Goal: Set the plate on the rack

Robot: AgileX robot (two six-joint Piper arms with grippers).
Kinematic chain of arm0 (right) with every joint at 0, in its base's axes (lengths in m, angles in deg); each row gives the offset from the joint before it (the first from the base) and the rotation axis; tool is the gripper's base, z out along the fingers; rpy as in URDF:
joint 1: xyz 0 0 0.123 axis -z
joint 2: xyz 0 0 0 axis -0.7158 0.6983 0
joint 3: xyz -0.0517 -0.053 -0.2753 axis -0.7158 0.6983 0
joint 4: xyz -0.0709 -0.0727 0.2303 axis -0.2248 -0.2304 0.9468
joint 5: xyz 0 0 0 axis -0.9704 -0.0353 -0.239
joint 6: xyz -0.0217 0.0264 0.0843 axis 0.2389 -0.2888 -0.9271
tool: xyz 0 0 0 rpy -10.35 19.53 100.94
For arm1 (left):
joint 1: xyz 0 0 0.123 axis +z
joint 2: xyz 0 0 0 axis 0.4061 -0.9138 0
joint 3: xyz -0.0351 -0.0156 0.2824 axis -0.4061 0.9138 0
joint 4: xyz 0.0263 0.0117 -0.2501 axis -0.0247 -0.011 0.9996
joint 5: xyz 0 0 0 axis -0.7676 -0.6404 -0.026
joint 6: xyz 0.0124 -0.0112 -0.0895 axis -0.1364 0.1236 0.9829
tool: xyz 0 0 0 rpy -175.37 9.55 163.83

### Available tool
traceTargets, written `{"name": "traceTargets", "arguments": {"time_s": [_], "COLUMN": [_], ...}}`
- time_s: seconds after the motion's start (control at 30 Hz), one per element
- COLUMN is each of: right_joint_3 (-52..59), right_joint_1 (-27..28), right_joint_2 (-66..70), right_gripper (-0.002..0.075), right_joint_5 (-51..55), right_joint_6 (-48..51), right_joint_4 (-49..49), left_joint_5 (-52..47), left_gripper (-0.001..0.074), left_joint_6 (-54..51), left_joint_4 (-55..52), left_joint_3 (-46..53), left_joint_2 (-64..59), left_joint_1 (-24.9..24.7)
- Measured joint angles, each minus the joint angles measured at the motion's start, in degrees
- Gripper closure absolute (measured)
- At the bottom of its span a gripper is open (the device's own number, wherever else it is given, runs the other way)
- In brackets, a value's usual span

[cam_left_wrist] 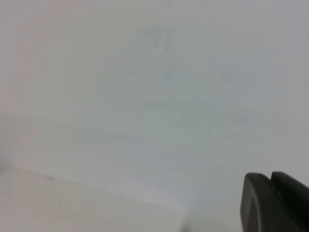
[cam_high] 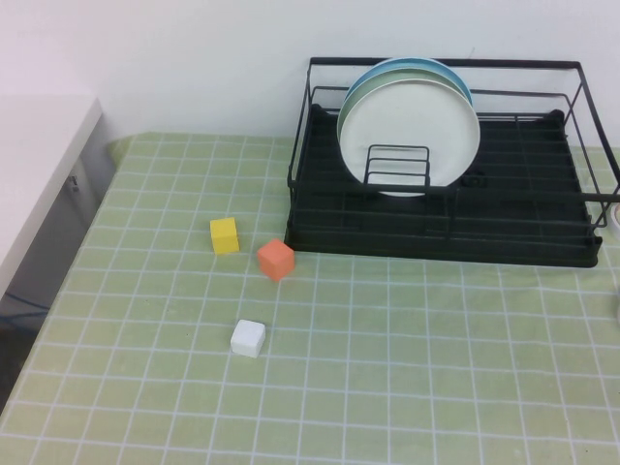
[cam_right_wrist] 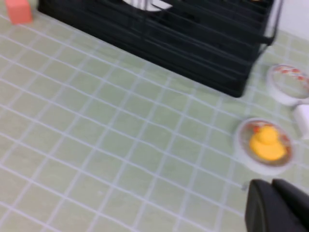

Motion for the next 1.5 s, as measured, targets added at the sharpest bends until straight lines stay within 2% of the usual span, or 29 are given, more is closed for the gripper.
{"name": "traceTargets", "arguments": {"time_s": [0.2, 0.33, 0.47, 0.83, 1.23, 1.5], "right_joint_3": [6.5, 6.9, 7.0, 7.0, 7.0, 7.0], "right_joint_1": [0.0, 0.0, 0.0, 0.0, 0.0, 0.0], "right_joint_2": [-1.5, -1.6, -1.8, -1.8, -1.8, -1.8], "right_gripper": [0.0722, 0.0722, 0.0722, 0.0724, 0.0724, 0.0724], "right_joint_5": [-2.5, -2.6, -2.6, -2.5, -1.7, -1.3], "right_joint_6": [0.0, 0.0, 0.0, 0.0, 0.0, 0.0], "right_joint_4": [3.9, 3.9, 4.0, 4.1, 4.1, 4.1], "left_joint_5": [-13.7, -22.4, -25.9, -24.5, -24.5, -19.4], "left_gripper": [0.0735, 0.0735, 0.0736, 0.0736, 0.0736, 0.0736], "left_joint_6": [12.2, 13.7, 13.8, 11.6, 11.0, 9.0], "left_joint_4": [-0.1, -0.8, -1.4, -1.6, -1.6, -1.6], "left_joint_3": [11.7, 19.8, 26.9, 43.1, 44.6, 46.7], "left_joint_2": [9.8, 14.4, 17.8, 26.3, 35.4, 43.6], "left_joint_1": [0.0, 0.0, 0.0, 0.0, 0.0, 0.0]}}
